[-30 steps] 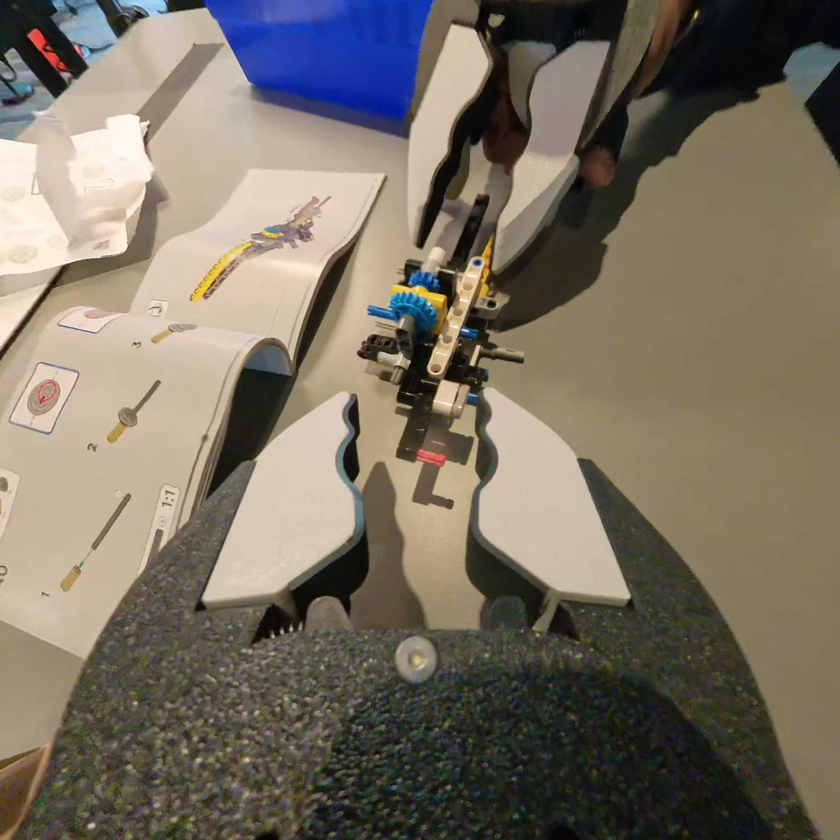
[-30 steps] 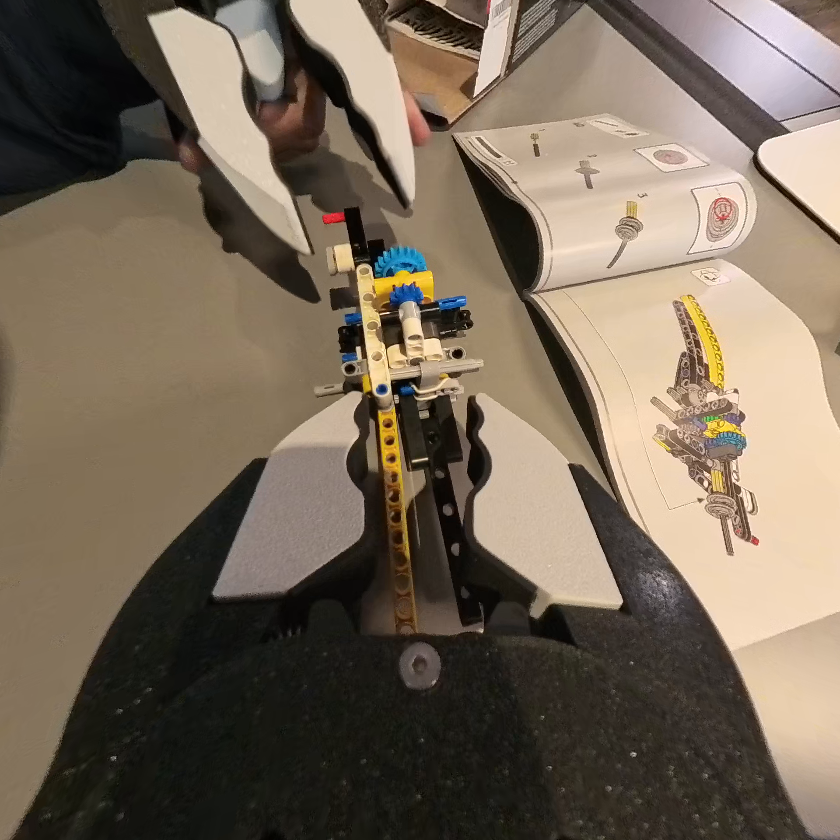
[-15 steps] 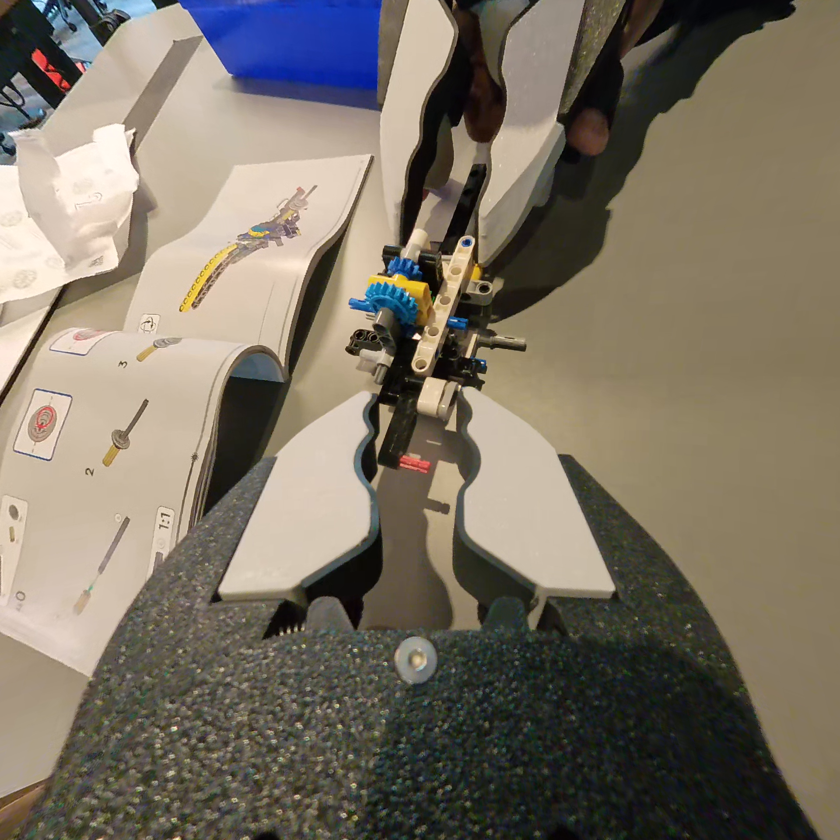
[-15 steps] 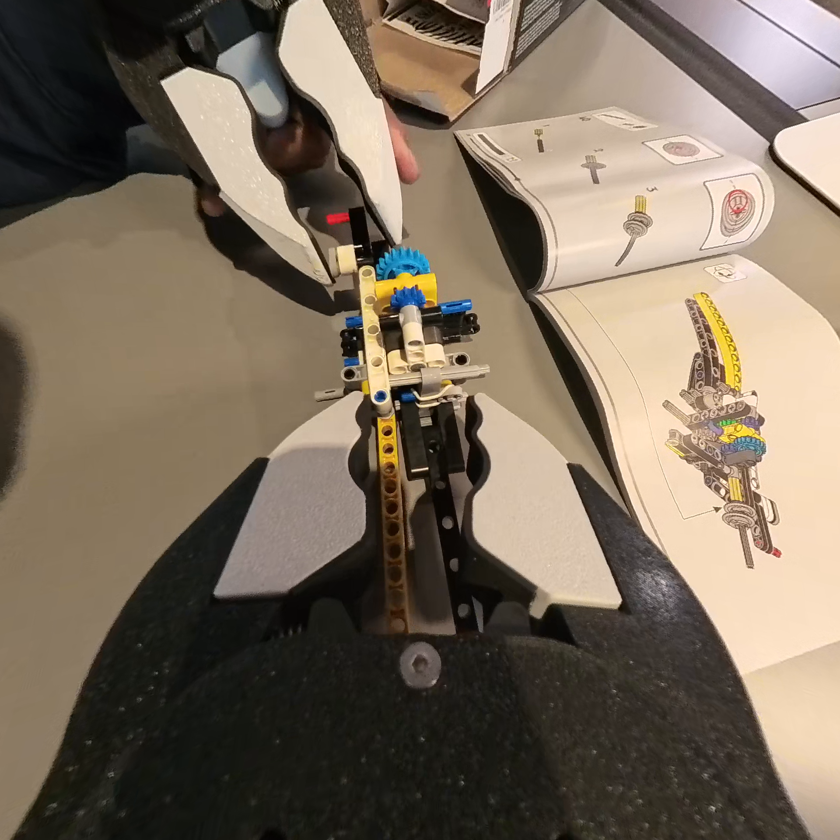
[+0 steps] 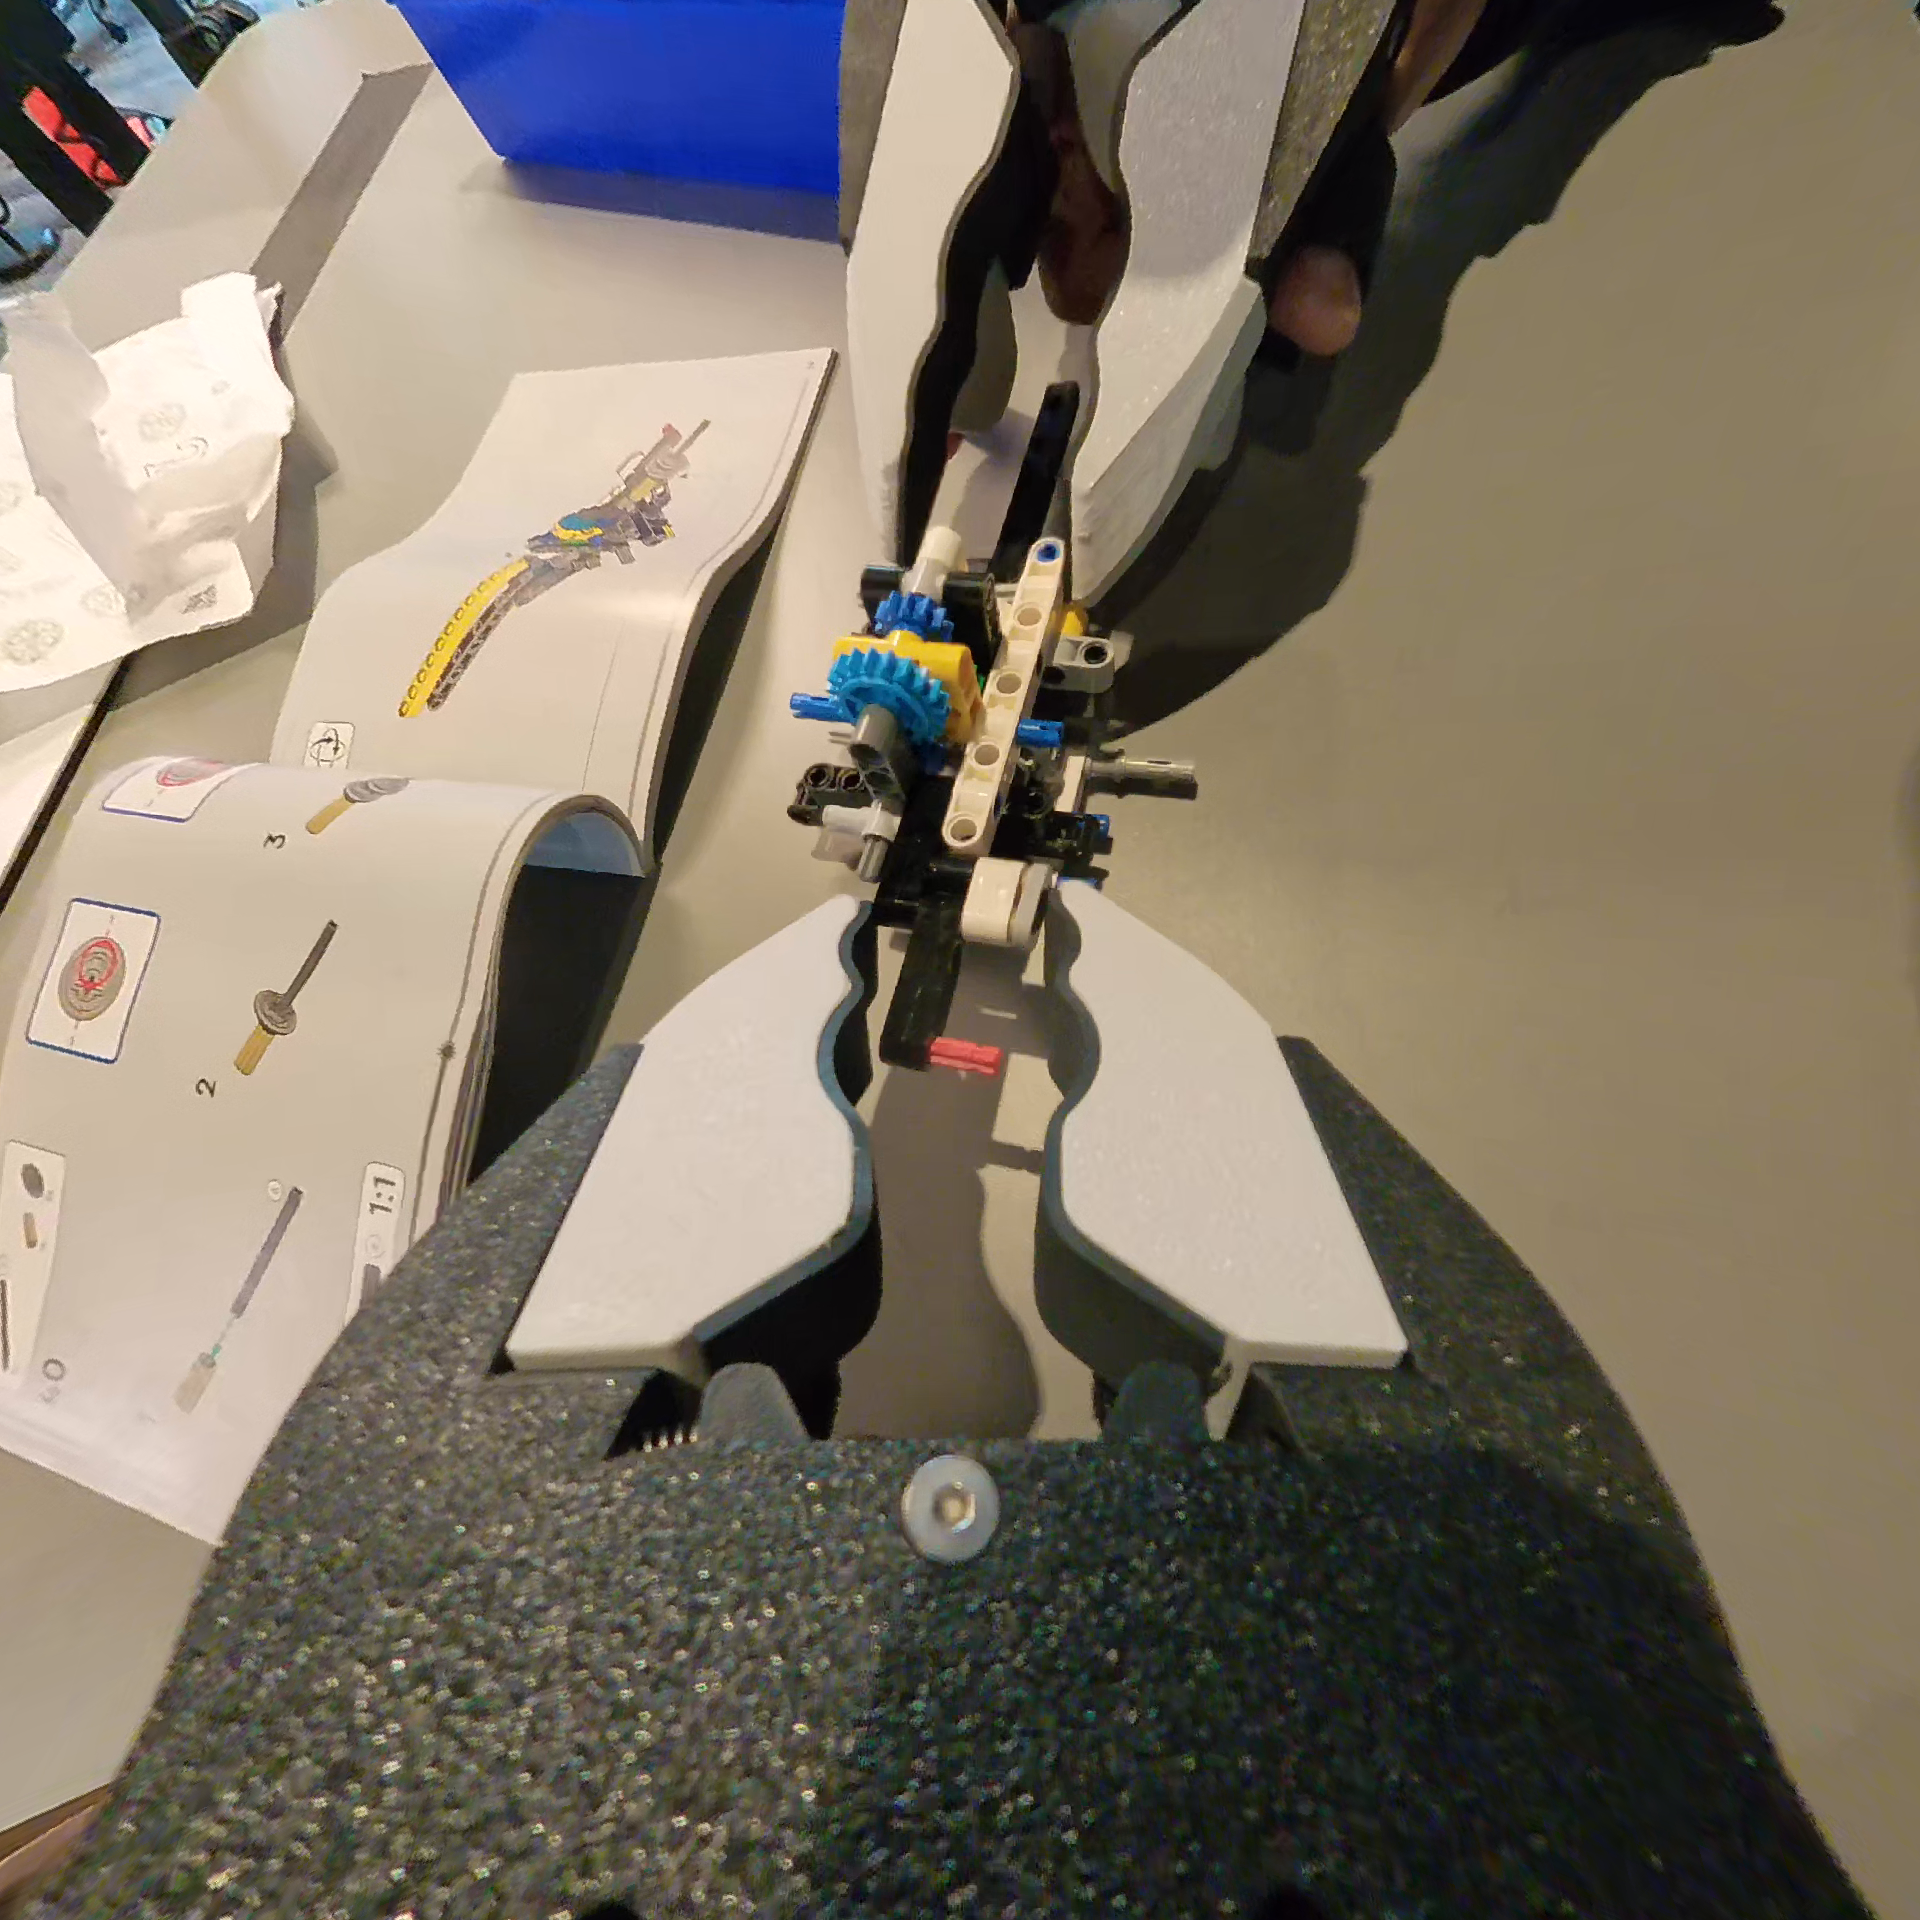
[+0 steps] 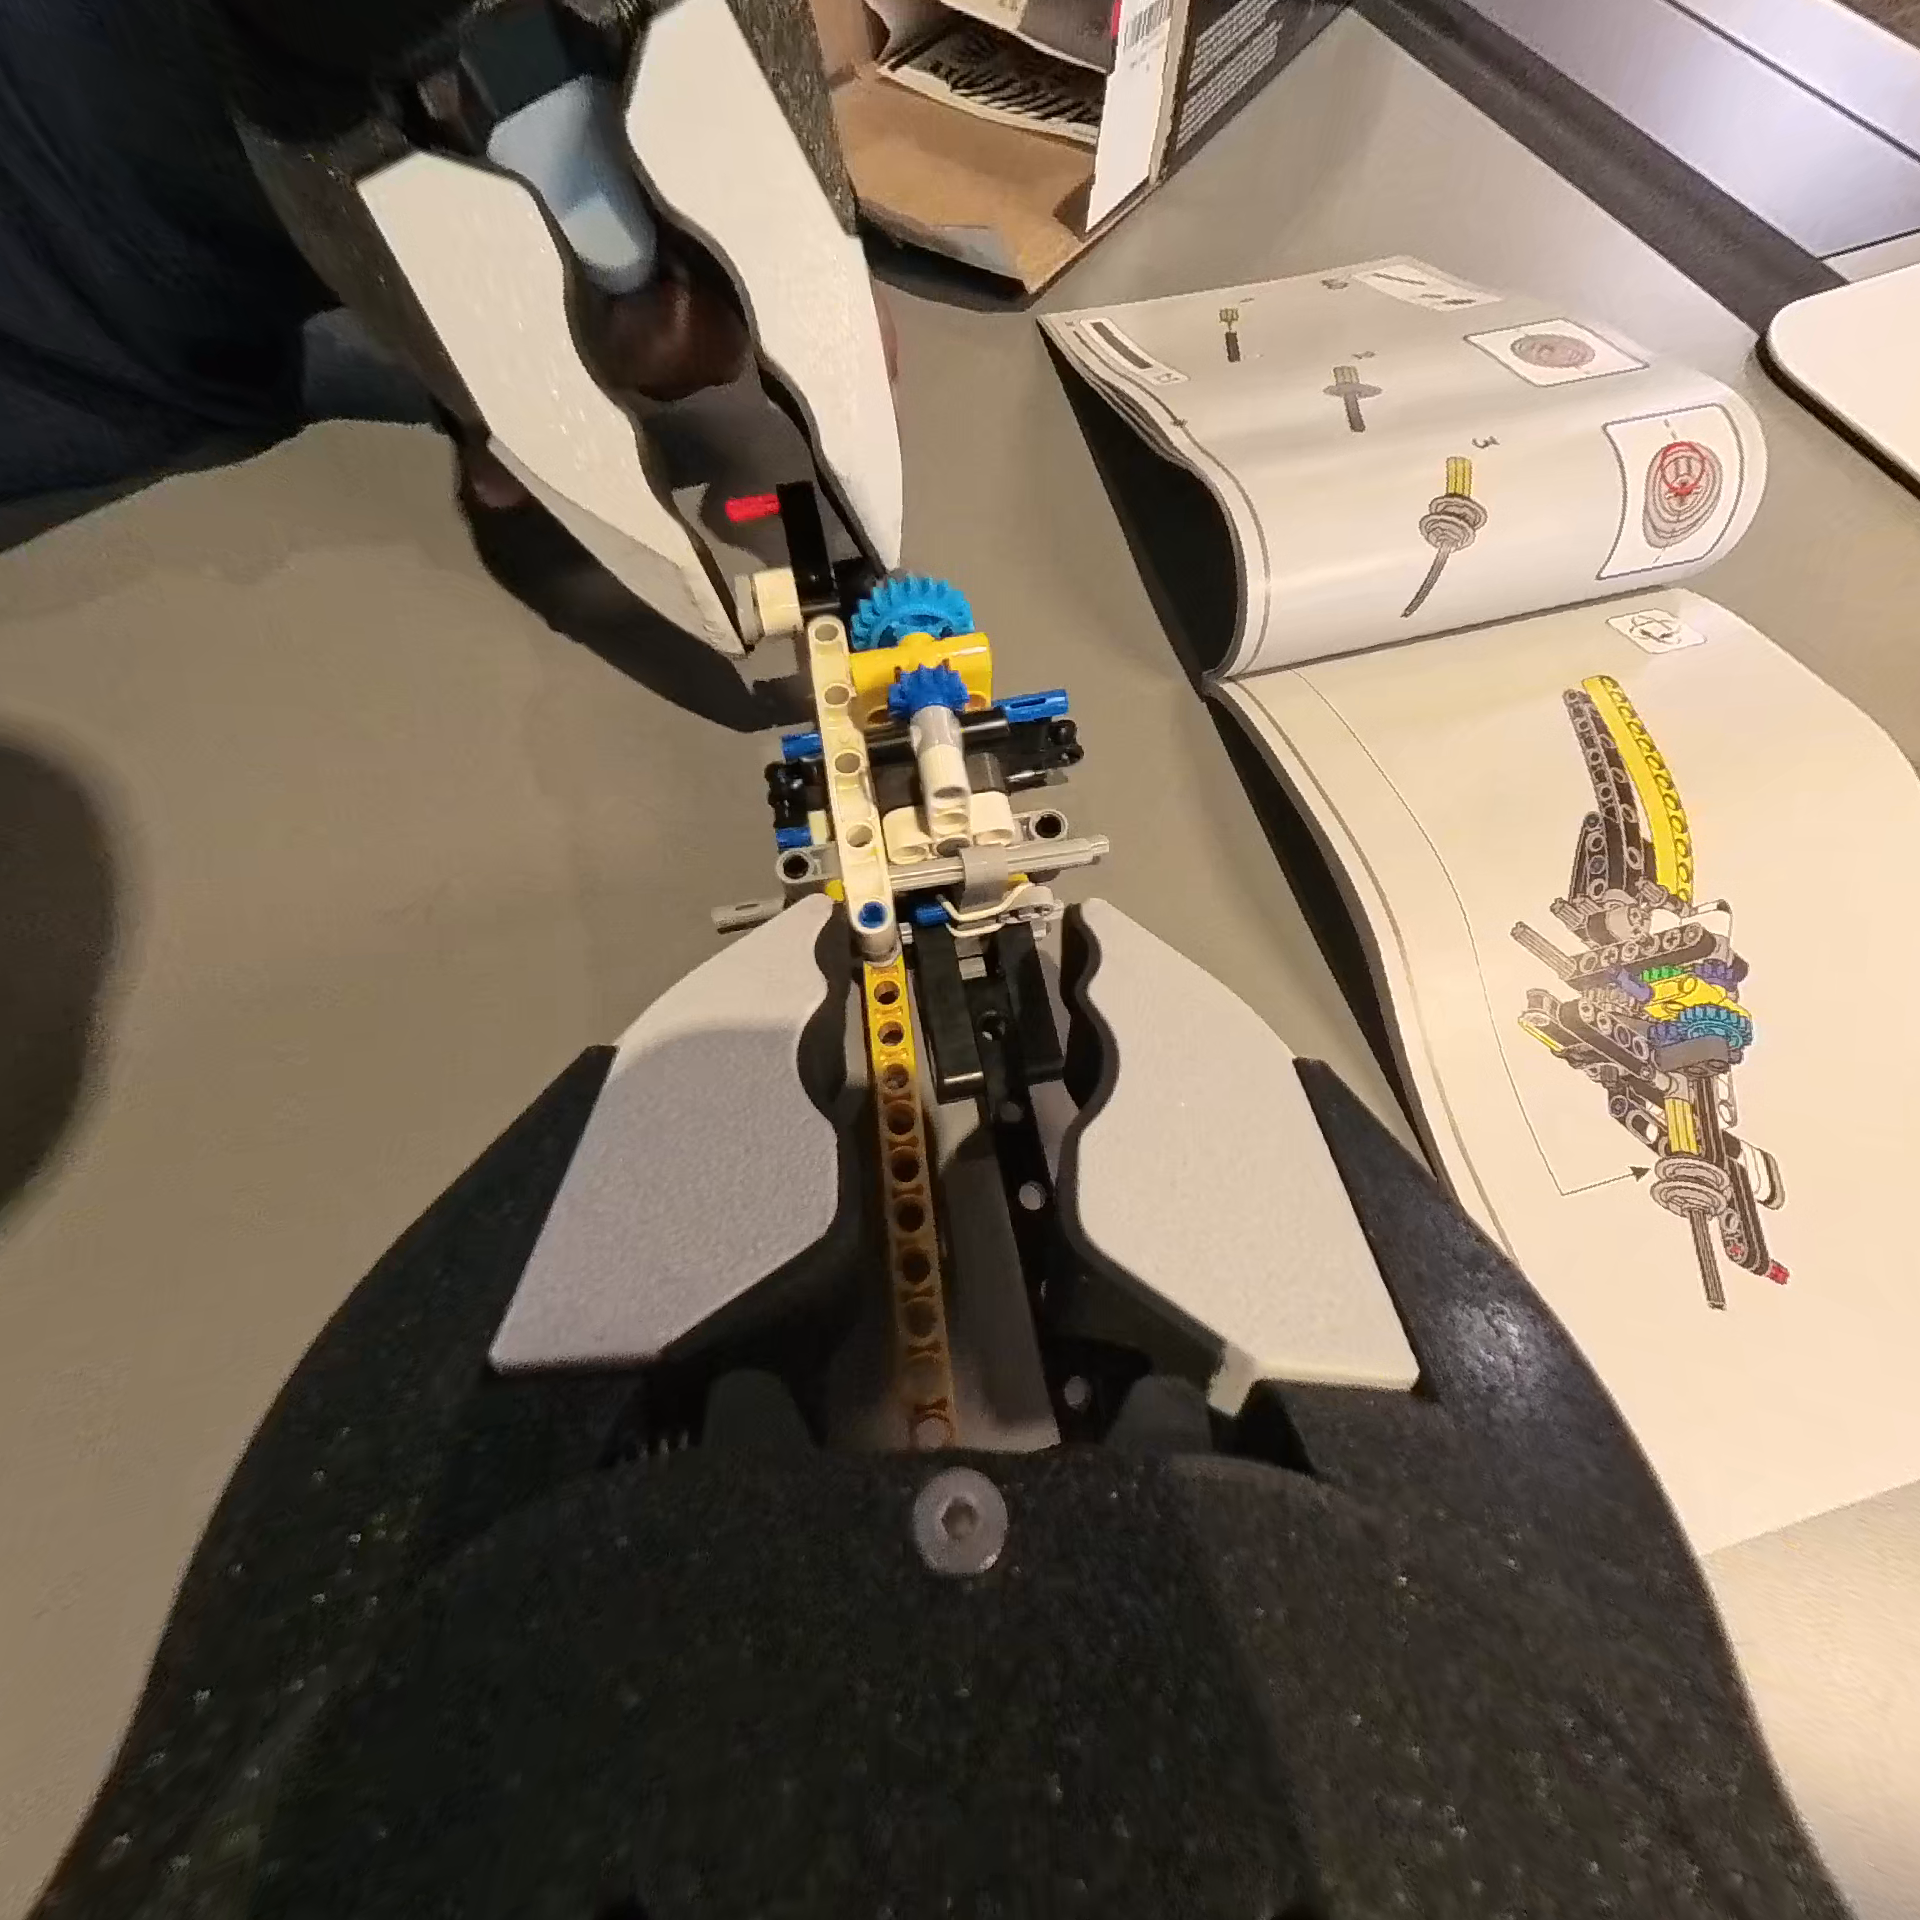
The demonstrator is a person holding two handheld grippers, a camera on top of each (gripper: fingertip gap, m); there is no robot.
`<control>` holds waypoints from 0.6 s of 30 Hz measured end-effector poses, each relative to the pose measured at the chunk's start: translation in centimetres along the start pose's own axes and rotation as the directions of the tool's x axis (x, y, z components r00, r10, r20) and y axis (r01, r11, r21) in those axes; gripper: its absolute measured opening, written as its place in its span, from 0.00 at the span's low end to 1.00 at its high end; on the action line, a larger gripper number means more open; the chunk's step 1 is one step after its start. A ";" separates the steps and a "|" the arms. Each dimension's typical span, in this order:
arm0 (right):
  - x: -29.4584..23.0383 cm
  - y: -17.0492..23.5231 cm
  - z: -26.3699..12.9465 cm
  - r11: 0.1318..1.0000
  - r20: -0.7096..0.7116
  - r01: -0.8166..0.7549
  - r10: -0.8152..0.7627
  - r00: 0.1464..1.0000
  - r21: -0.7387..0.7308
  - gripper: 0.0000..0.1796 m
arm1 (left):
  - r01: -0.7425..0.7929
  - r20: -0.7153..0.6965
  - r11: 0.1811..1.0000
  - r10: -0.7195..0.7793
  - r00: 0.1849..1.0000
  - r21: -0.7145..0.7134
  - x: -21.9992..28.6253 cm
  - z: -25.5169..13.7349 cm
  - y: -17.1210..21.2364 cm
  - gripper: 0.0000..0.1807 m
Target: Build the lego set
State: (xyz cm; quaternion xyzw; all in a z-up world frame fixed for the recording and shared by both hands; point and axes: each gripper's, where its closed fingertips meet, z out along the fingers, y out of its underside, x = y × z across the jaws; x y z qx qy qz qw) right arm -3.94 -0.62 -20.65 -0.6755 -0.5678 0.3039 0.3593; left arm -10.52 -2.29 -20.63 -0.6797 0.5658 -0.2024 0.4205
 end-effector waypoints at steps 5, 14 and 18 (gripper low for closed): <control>0.0 0.0 0.0 1.000 0.001 -0.003 0.003 1.000 0.002 0.21 | 0.004 -0.006 1.000 -0.004 1.000 -0.003 0.0 0.0 0.1 0.17; 0.4 0.2 0.2 1.000 -0.014 -0.005 0.004 1.000 -0.008 0.21 | 0.030 0.005 1.000 -0.030 1.000 -0.005 -0.2 0.2 0.3 0.21; 0.7 0.1 0.2 1.000 -0.028 0.000 0.000 1.000 -0.007 0.21 | 0.057 0.010 0.998 -0.057 0.998 0.011 -0.6 -0.2 0.3 0.25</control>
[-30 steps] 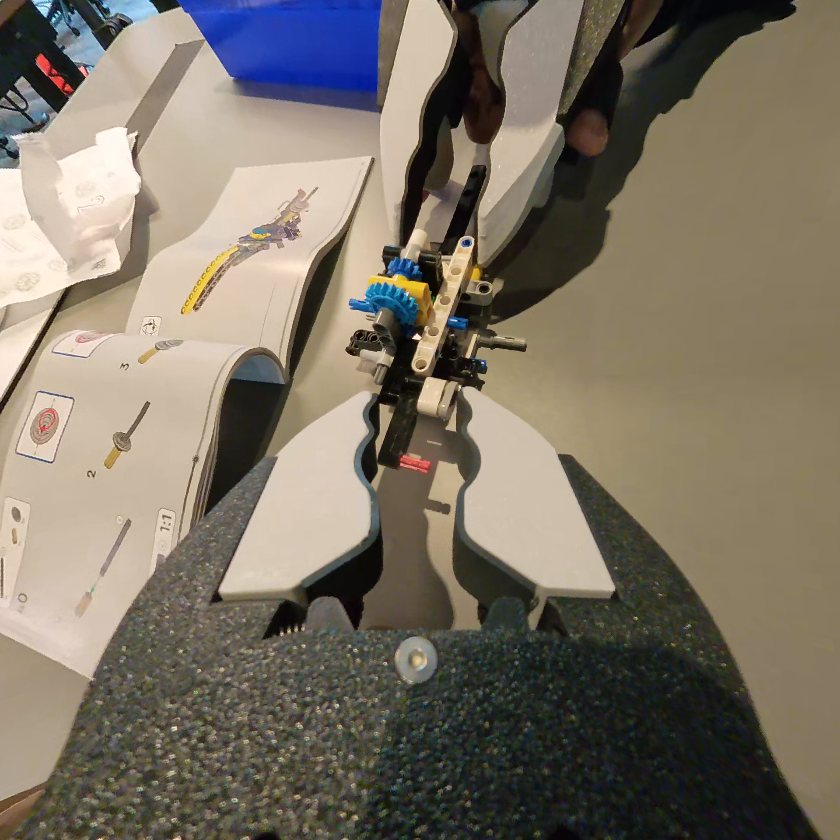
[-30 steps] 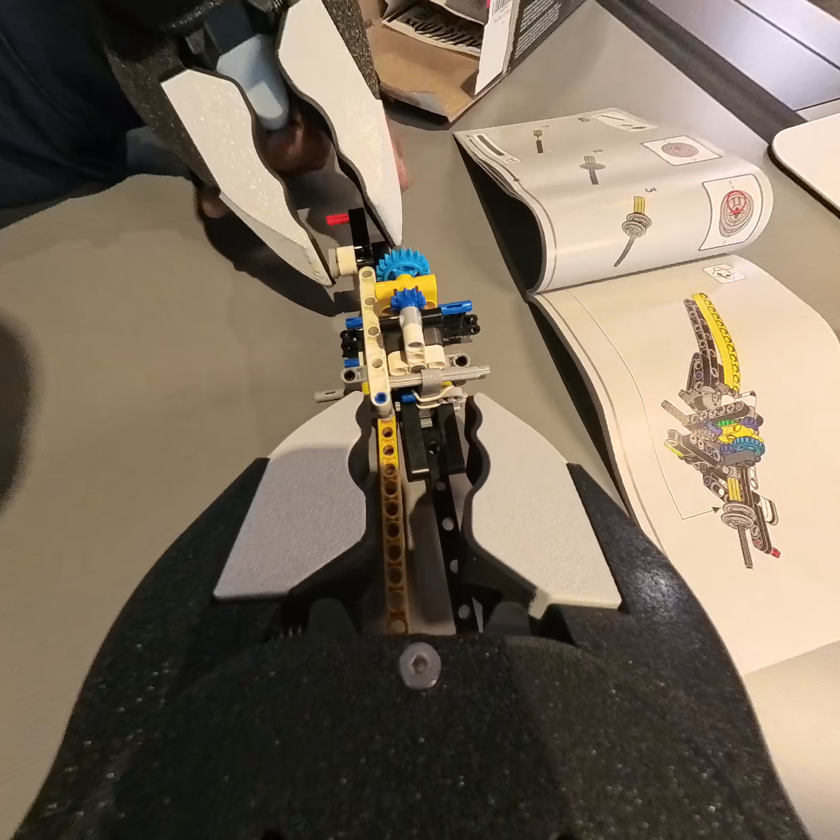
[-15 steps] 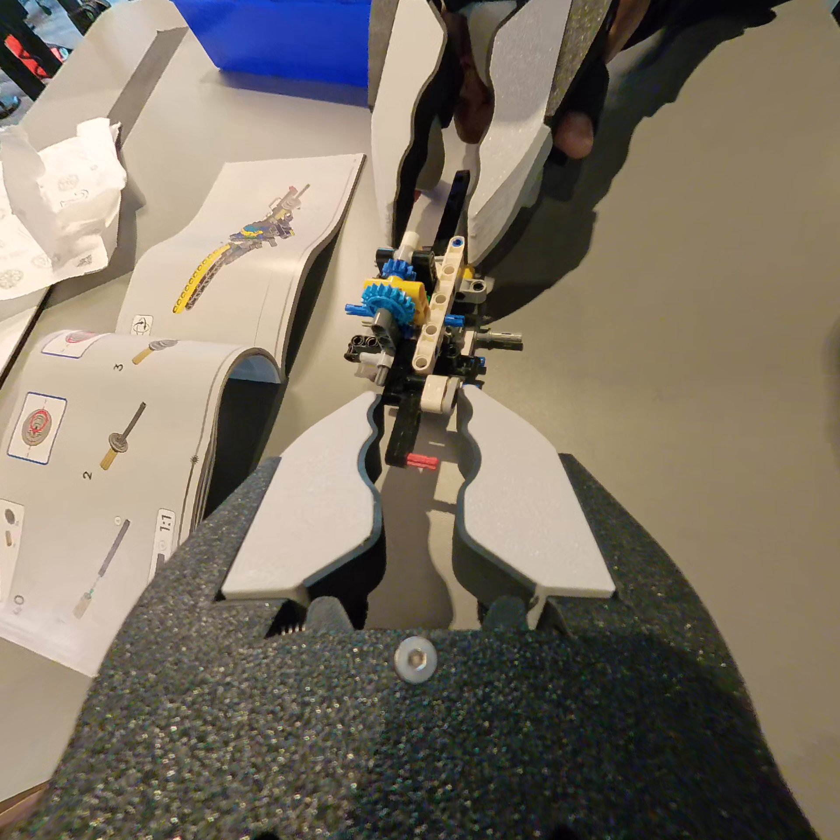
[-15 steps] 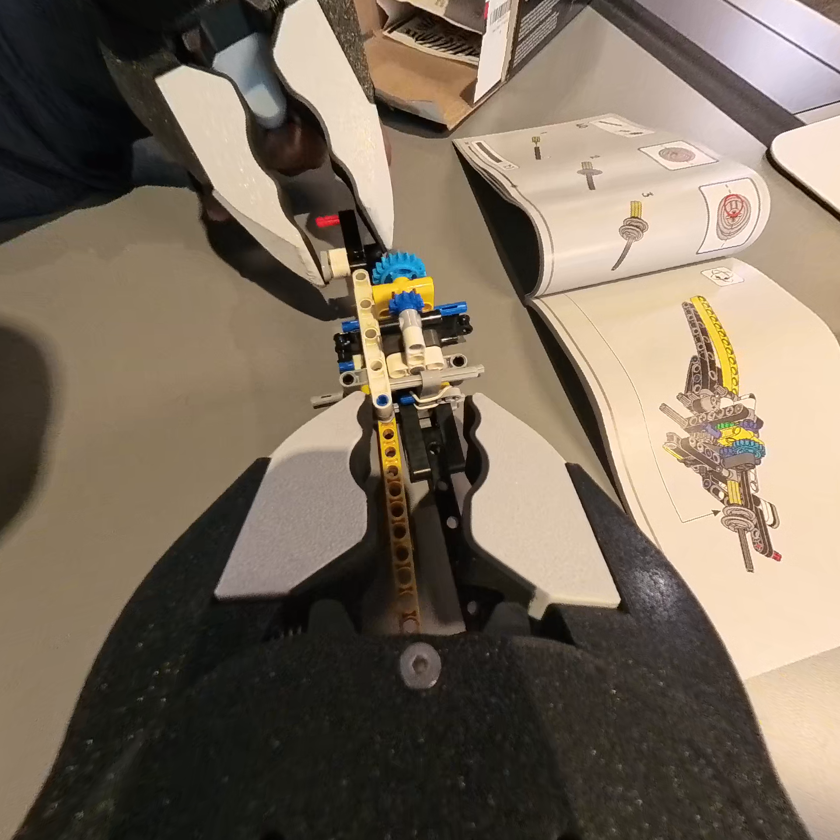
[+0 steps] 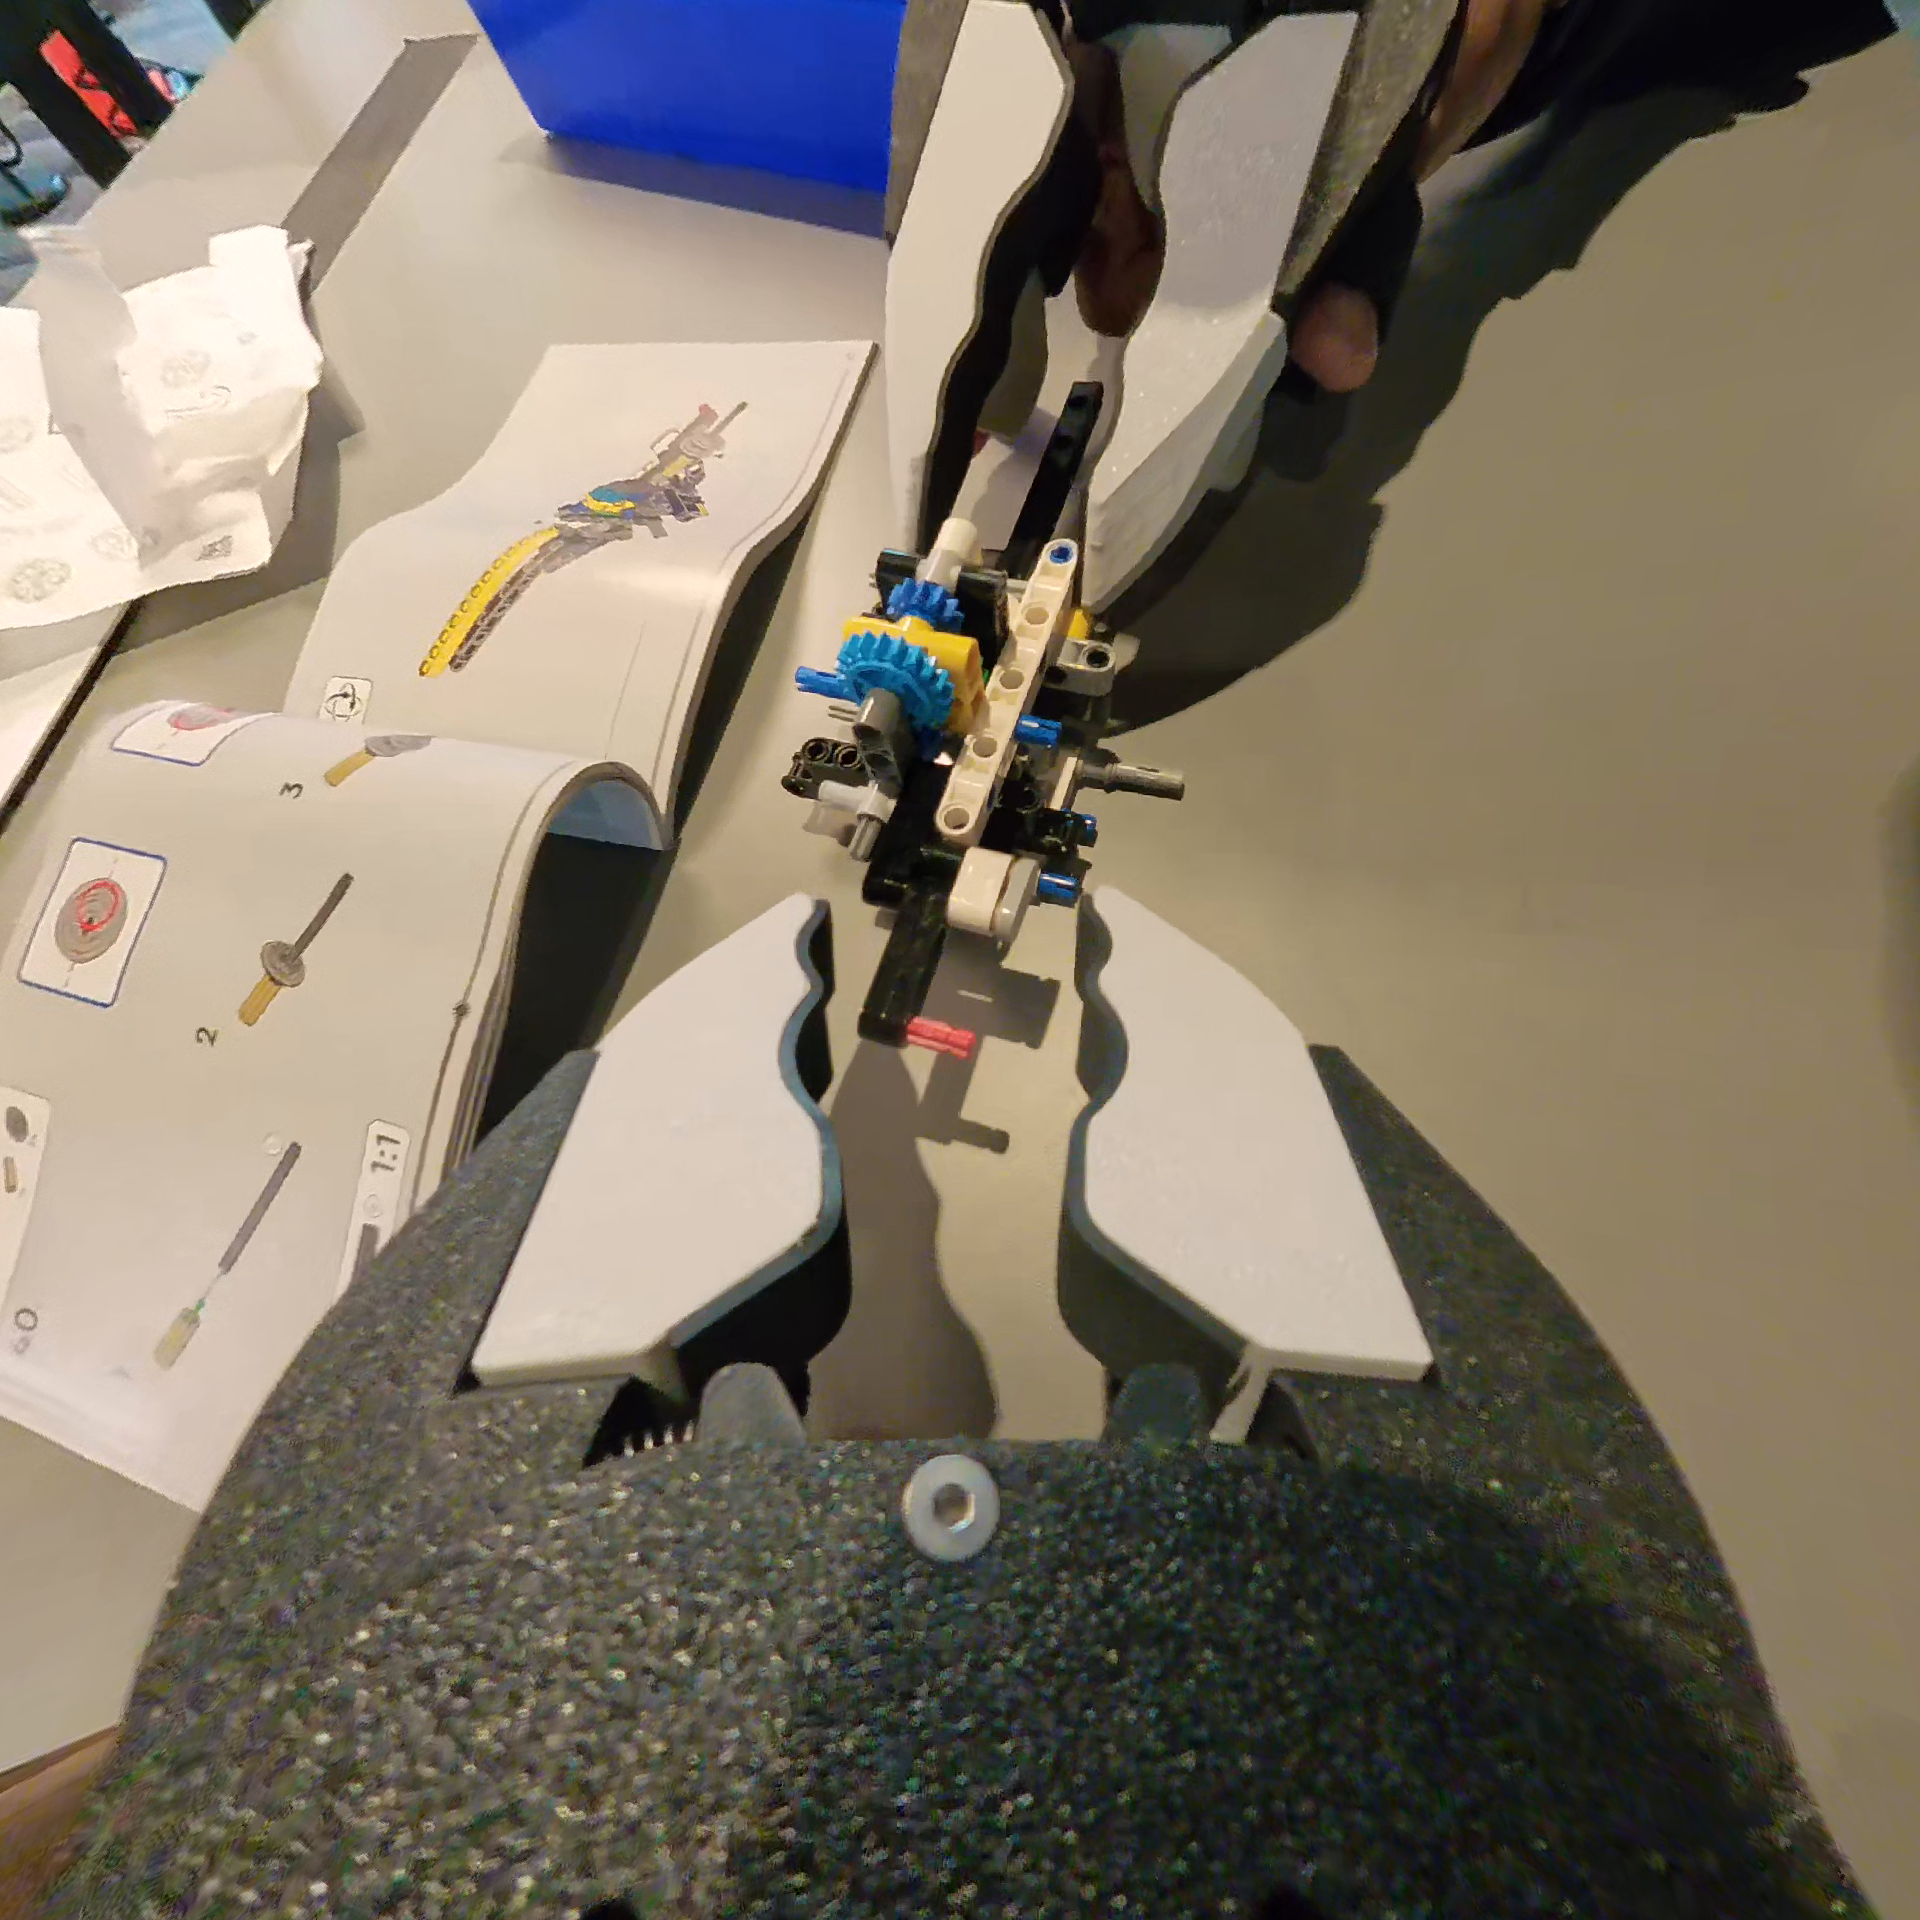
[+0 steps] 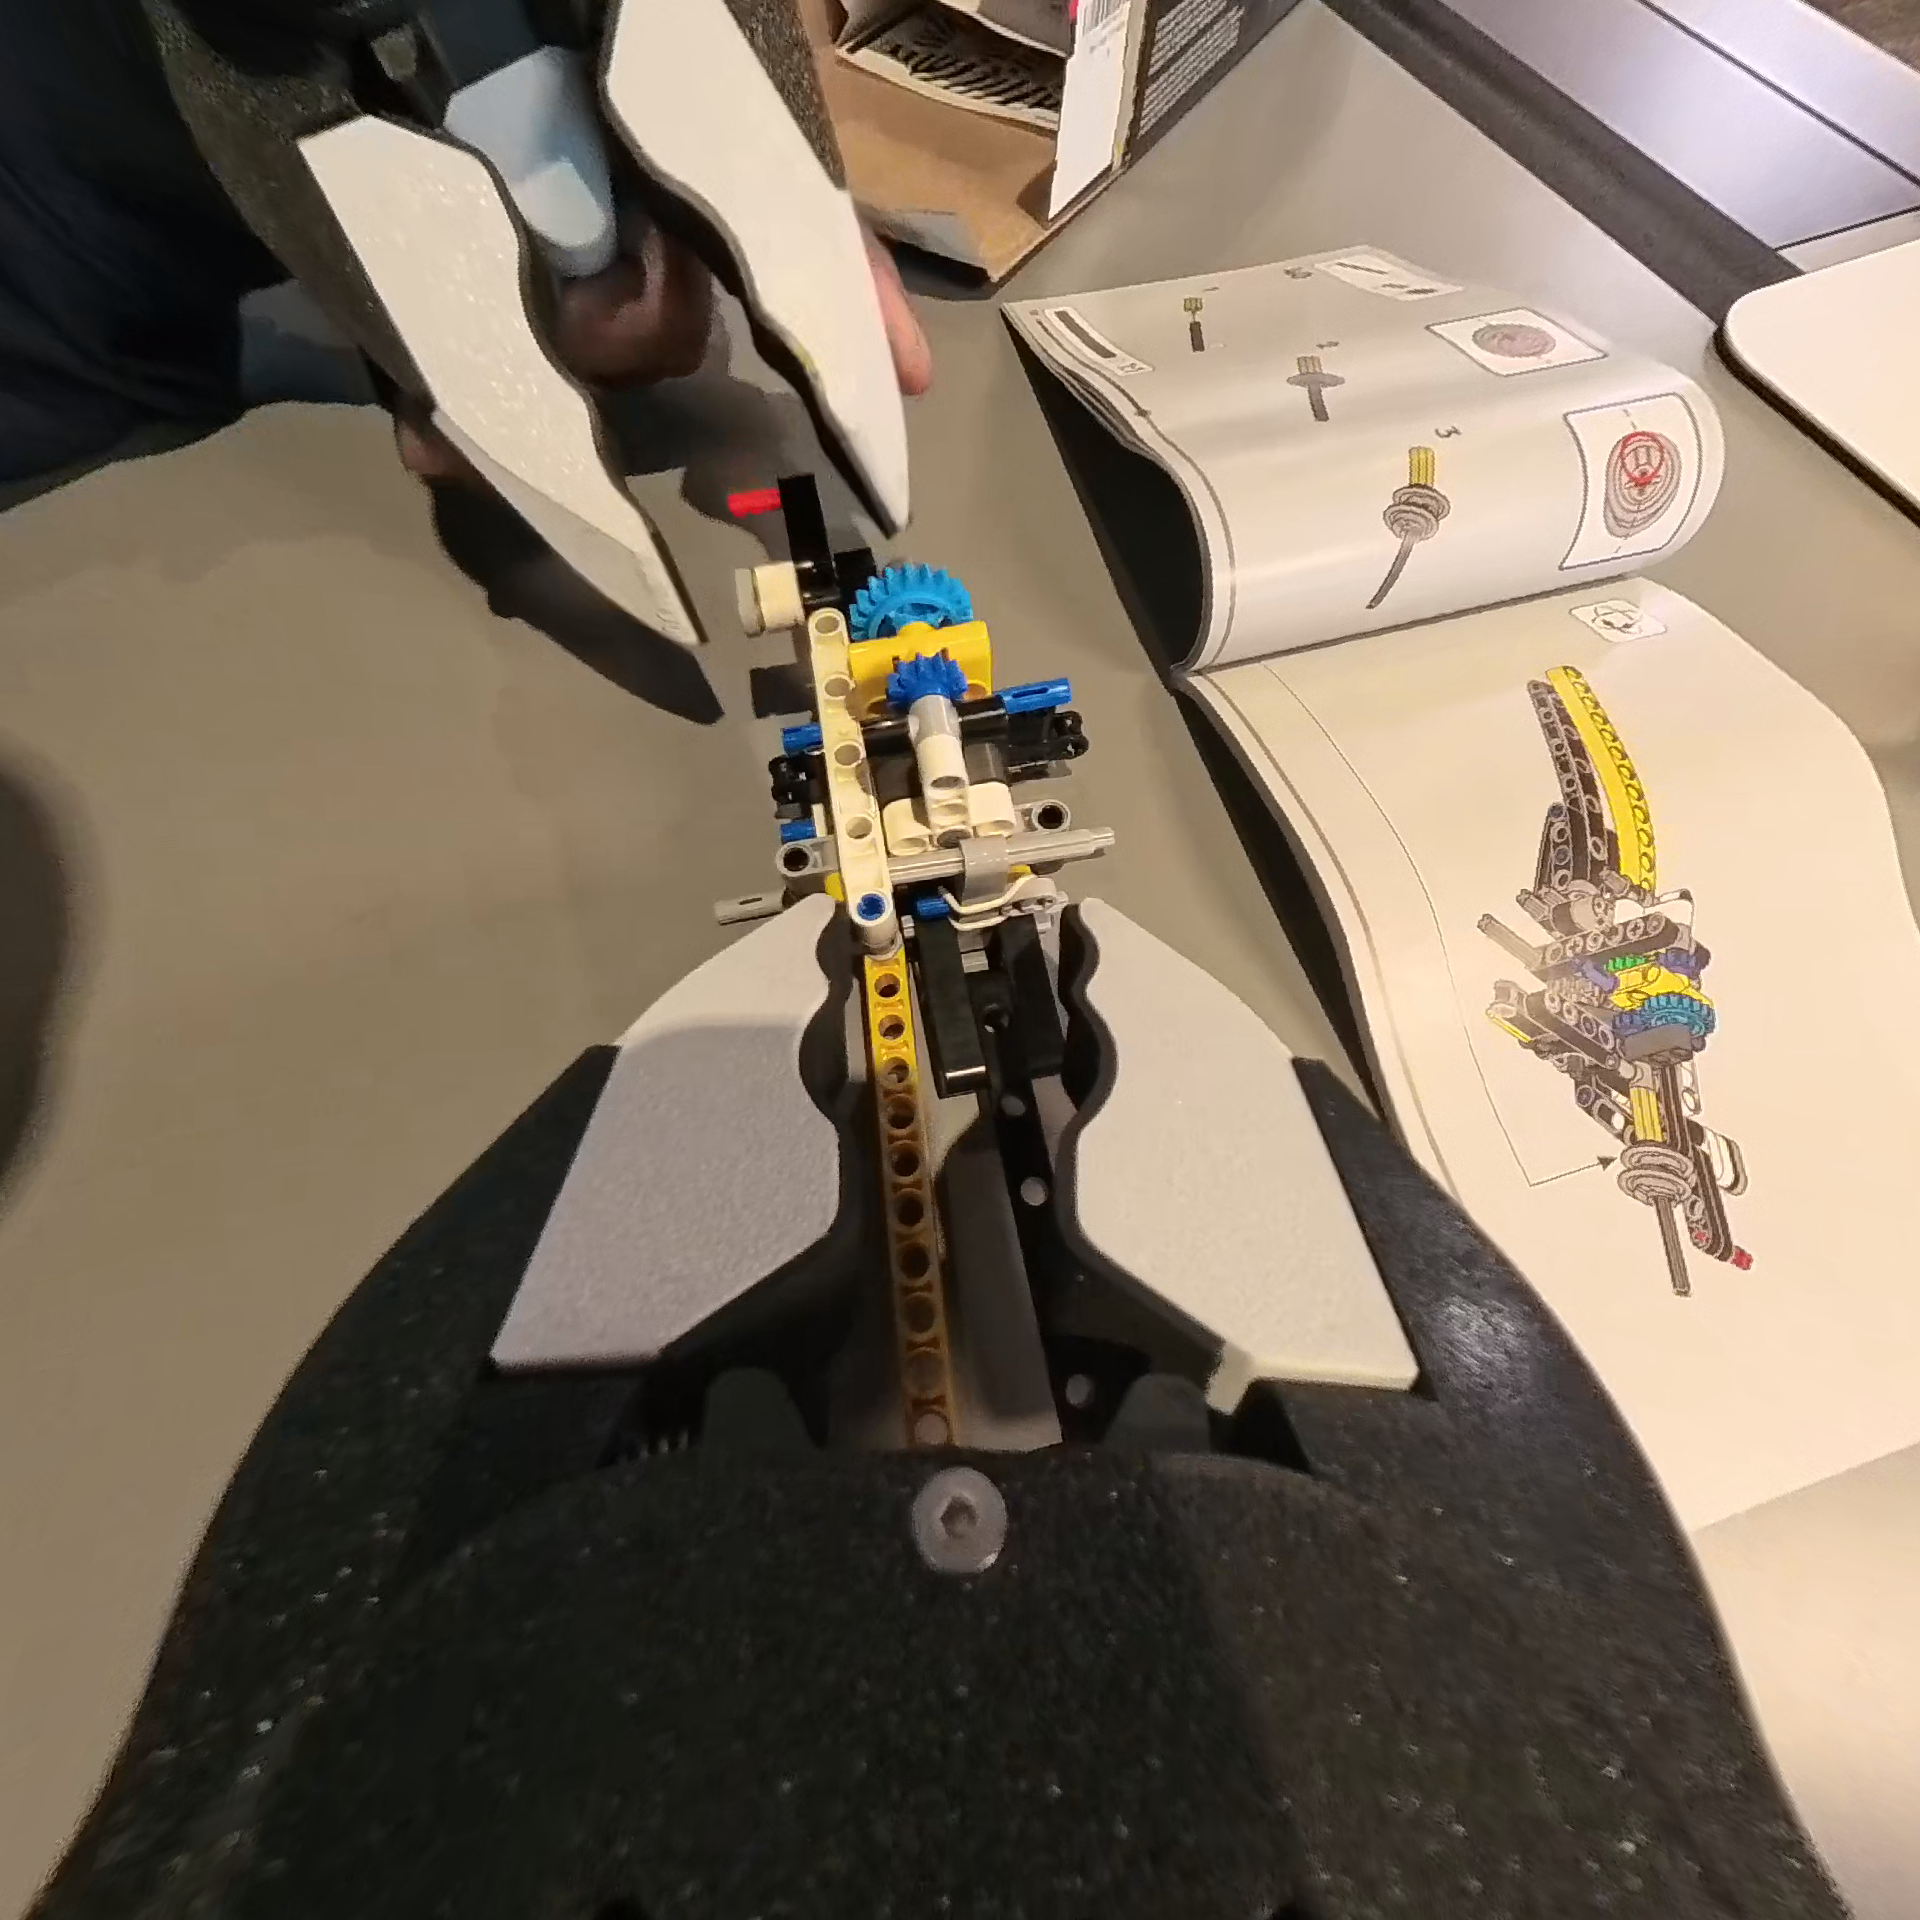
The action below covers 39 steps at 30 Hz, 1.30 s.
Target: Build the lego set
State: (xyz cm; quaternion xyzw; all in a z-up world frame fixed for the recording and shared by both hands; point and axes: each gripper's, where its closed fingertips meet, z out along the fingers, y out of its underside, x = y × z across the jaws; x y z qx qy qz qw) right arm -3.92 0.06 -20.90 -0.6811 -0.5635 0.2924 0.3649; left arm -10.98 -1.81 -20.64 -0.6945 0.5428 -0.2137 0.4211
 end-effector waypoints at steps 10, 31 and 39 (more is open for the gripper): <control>2.5 -0.9 0.1 0.998 -0.118 -0.034 0.039 0.992 0.044 0.20 | 0.117 0.146 0.970 -0.151 0.978 0.214 -4.0 -2.5 -2.1 0.27; -1.9 -0.2 -6.8 0.943 0.081 -0.145 0.126 0.989 0.300 0.18 | 0.165 0.092 0.955 -0.193 0.977 0.248 -3.8 -2.4 -1.2 0.24; -2.4 0.2 -8.6 0.955 0.093 -0.131 0.109 0.990 0.266 0.19 | 0.167 0.090 0.960 -0.191 0.977 0.223 -3.6 -2.0 -0.9 0.24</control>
